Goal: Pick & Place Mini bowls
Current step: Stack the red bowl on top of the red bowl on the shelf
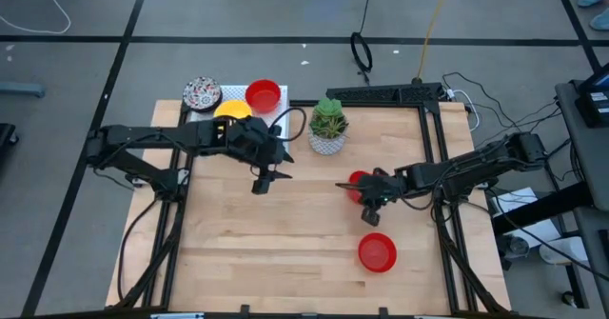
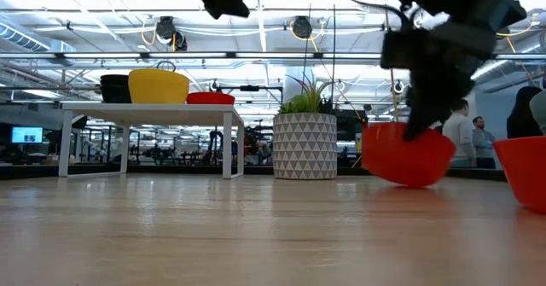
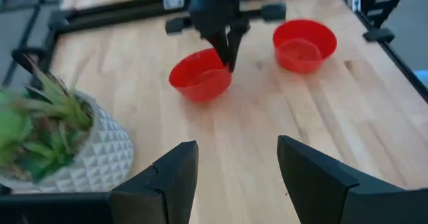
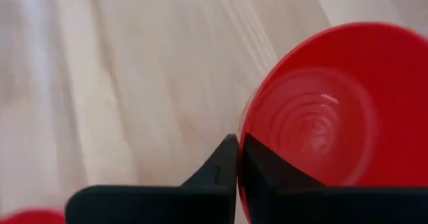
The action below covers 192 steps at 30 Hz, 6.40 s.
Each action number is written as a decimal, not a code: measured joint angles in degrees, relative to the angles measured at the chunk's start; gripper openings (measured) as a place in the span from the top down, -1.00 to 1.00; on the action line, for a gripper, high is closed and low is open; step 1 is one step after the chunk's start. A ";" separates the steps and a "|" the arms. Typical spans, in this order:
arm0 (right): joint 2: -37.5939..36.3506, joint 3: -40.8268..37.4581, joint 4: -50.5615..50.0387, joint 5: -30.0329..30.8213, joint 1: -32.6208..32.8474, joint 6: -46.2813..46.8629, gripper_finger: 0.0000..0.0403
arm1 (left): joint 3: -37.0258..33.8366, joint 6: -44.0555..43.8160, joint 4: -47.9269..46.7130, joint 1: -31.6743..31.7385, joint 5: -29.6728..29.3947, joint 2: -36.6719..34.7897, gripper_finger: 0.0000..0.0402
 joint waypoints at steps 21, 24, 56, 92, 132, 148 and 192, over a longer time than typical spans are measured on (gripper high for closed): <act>26.31 19.50 17.31 -0.04 -7.28 -19.95 1.00 | -0.07 -10.65 -0.25 -6.24 0.08 -0.48 -0.04; 29.79 22.52 17.18 -1.33 -7.32 -20.88 1.00 | -0.07 -11.55 -0.22 -7.15 0.06 -0.67 -0.04; 12.29 25.79 -7.48 -4.52 0.89 -15.60 0.17 | -0.11 -8.73 -12.68 -9.37 -2.01 1.64 -0.04; 4.39 25.77 -16.54 -4.08 29.03 17.57 0.21 | -0.11 3.69 1.08 -9.61 -17.88 31.44 0.02; 4.44 19.23 -11.75 -4.24 24.17 1.87 0.21 | -0.09 4.07 -2.68 6.60 -28.58 -3.02 0.95; 4.42 18.56 -11.67 -4.27 19.49 -1.33 0.21 | -0.04 4.83 0.38 26.47 -18.54 0.33 0.89; 4.42 18.56 -11.69 -4.28 15.65 -2.87 0.21 | -0.07 -0.02 -3.34 30.33 -22.41 5.88 0.62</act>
